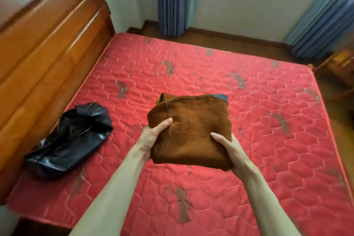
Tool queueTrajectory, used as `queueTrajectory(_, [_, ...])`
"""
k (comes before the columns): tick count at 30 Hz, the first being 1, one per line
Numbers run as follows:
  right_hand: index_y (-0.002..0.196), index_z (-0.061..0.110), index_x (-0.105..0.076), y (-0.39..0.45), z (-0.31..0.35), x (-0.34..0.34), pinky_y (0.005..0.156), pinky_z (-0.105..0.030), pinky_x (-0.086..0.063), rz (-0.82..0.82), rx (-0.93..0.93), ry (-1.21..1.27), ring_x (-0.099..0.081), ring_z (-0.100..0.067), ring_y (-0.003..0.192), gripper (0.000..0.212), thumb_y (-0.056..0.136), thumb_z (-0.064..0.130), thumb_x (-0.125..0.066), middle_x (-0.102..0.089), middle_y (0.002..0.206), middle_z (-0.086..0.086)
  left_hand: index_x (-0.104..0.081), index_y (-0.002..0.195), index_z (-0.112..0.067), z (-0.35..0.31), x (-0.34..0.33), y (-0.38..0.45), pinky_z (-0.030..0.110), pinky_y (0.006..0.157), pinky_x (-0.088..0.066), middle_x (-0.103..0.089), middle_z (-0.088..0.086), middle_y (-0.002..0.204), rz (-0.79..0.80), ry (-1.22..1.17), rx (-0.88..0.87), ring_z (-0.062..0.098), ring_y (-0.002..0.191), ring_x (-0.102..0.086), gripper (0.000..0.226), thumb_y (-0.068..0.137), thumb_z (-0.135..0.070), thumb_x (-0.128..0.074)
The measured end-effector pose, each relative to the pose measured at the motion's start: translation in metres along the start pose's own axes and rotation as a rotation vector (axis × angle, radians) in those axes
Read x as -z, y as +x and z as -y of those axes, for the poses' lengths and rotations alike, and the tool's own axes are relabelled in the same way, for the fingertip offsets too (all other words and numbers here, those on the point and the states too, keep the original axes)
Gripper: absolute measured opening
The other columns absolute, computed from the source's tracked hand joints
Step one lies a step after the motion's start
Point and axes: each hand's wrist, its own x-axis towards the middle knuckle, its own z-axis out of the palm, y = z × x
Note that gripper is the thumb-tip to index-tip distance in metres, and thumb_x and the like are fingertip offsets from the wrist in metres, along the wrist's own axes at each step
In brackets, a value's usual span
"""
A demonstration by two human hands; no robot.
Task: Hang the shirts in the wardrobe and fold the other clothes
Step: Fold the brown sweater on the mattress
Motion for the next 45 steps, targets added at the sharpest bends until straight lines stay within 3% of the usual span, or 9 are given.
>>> queueTrajectory(2, [0.133, 0.023, -0.062, -0.035, 0.013, 0.001, 0.095, -0.040, -0.055, -0.001, 0.018, 0.031, -0.071, -0.025, 0.114, 0.054, 0.084, 0.027, -0.083, -0.074, 0.125, -0.005, -0.073, 0.120, -0.007, -0.007, -0.007, -0.041, 0.038, 0.076, -0.062, -0.075, 0.020, 0.116, 0.019, -0.001, -0.031, 0.030, 0.096, -0.076, 0.041, 0.086, -0.030, -0.079])
queueTrajectory(5, [0.130, 0.022, -0.064, -0.076, 0.027, 0.005, 0.089, -0.038, -0.054, 0.018, 0.020, 0.045, -0.073, -0.024, 0.106, 0.045, 0.087, 0.024, -0.077, -0.075, 0.123, -0.007, -0.070, 0.125, -0.013, -0.006, -0.015, -0.093, 0.039, 0.083, -0.061, -0.076, 0.014, 0.119, 0.027, -0.027, -0.110, 0.030, 0.106, -0.074, 0.041, 0.089, -0.029, -0.079])
queueTrajectory(11, [0.122, 0.026, -0.069, -0.121, 0.045, 0.000, 0.083, -0.045, -0.053, 0.160, -0.023, -0.059, -0.073, -0.024, 0.093, 0.040, 0.083, 0.028, -0.080, -0.077, 0.114, -0.007, -0.071, 0.124, -0.009, 0.024, -0.015, -0.172, 0.042, 0.084, -0.063, -0.076, 0.017, 0.117, -0.191, -0.182, -0.269, 0.034, 0.106, -0.074, 0.032, 0.093, -0.019, -0.072])
queueTrajectory(17, [0.121, 0.015, -0.067, -0.139, 0.068, -0.058, 0.065, -0.032, -0.058, 0.361, 0.030, -0.150, -0.074, -0.022, 0.085, 0.035, 0.087, 0.014, -0.077, -0.078, 0.111, -0.013, -0.070, 0.129, -0.008, 0.031, 0.024, -0.232, 0.047, 0.094, -0.059, -0.074, 0.018, 0.122, -0.309, -0.349, -0.299, 0.036, 0.113, -0.071, 0.039, 0.095, -0.028, -0.068])
queueTrajectory(22, [0.120, 0.017, -0.069, -0.155, 0.071, -0.134, 0.069, -0.033, -0.061, 0.533, 0.045, -0.219, -0.077, -0.027, 0.090, 0.036, 0.085, 0.012, -0.078, -0.079, 0.108, -0.012, -0.070, 0.130, -0.010, 0.029, 0.078, -0.286, 0.053, 0.104, -0.054, -0.073, 0.018, 0.124, -0.458, -0.407, -0.397, 0.037, 0.115, -0.070, 0.040, 0.094, -0.029, -0.070])
queueTrajectory(28, [0.122, 0.017, -0.069, -0.197, 0.049, -0.244, 0.080, -0.040, -0.061, 0.763, 0.013, -0.303, -0.076, -0.032, 0.098, 0.039, 0.084, 0.013, -0.079, -0.078, 0.110, -0.014, -0.071, 0.127, -0.023, 0.049, 0.155, -0.368, 0.044, 0.092, -0.058, -0.077, 0.009, 0.118, -0.715, -0.504, -0.446, 0.031, 0.108, -0.074, 0.042, 0.089, -0.040, -0.075])
queueTrajectory(33, [0.126, 0.016, -0.067, -0.248, 0.017, -0.340, 0.084, -0.041, -0.061, 0.939, -0.012, -0.379, -0.075, -0.032, 0.103, 0.044, 0.084, 0.014, -0.080, -0.077, 0.113, -0.013, -0.071, 0.129, -0.023, 0.071, 0.222, -0.445, 0.052, 0.102, -0.054, -0.076, 0.009, 0.120, -0.873, -0.595, -0.476, 0.033, 0.109, -0.074, 0.051, 0.083, -0.045, -0.078])
queueTrajectory(37, [0.124, 0.018, -0.068, -0.296, -0.017, -0.406, 0.078, -0.038, -0.061, 1.045, -0.048, -0.423, -0.077, -0.029, 0.100, 0.040, 0.085, 0.014, -0.080, -0.079, 0.110, -0.010, -0.070, 0.116, -0.030, 0.089, 0.266, -0.504, 0.045, 0.084, -0.060, -0.080, 0.004, 0.104, -0.992, -0.671, -0.517, 0.031, 0.098, -0.076, 0.029, 0.090, -0.041, -0.073])
queueTrajectory(45, [0.125, 0.020, -0.069, -0.390, -0.110, -0.513, 0.094, -0.055, -0.059, 1.234, -0.143, -0.557, -0.076, -0.036, 0.102, 0.047, 0.080, 0.020, -0.084, -0.078, 0.111, -0.015, -0.058, 0.139, -0.032, 0.160, 0.342, -0.617, 0.040, 0.078, -0.061, -0.073, 0.003, 0.121, -1.247, -0.772, -0.567, 0.029, 0.108, -0.071, 0.059, 0.085, -0.049, -0.077])
